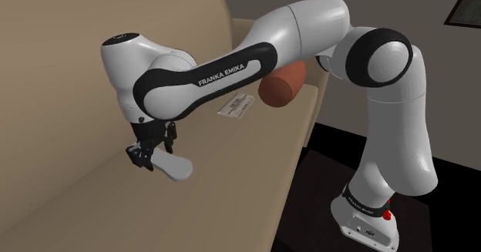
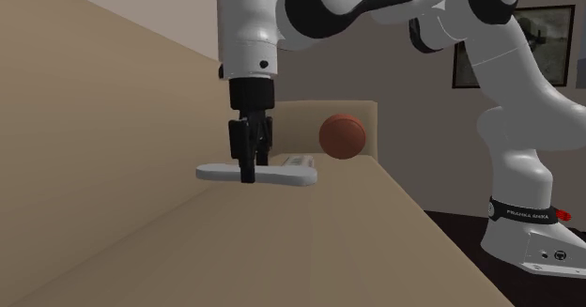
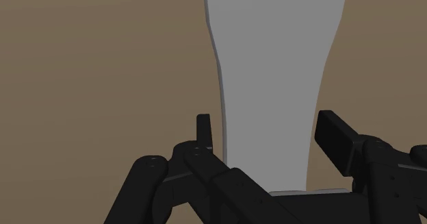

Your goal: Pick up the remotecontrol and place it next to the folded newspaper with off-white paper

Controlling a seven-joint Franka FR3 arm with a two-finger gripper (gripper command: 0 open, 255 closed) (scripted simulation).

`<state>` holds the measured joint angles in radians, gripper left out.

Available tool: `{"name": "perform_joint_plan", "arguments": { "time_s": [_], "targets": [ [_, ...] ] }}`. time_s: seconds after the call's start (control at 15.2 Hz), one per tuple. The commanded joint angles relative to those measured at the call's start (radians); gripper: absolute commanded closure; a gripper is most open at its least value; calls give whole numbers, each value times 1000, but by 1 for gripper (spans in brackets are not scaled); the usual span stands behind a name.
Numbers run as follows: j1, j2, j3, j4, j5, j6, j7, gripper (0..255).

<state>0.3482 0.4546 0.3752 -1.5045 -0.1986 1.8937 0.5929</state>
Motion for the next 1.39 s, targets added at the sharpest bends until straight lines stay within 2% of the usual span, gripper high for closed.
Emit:
{"name": "perform_joint_plan", "arguments": {
  "time_s": [0.0,0.13,0.66,1.32],
  "targets": [
    [2,-4,2,19,2,-22,-1,255],
    [3,-8,3,32,4,-38,-2,255],
    [-149,-240,-22,-274,86,57,-168,255],
    [-286,-453,-111,-515,158,108,-414,255]
  ]
}}
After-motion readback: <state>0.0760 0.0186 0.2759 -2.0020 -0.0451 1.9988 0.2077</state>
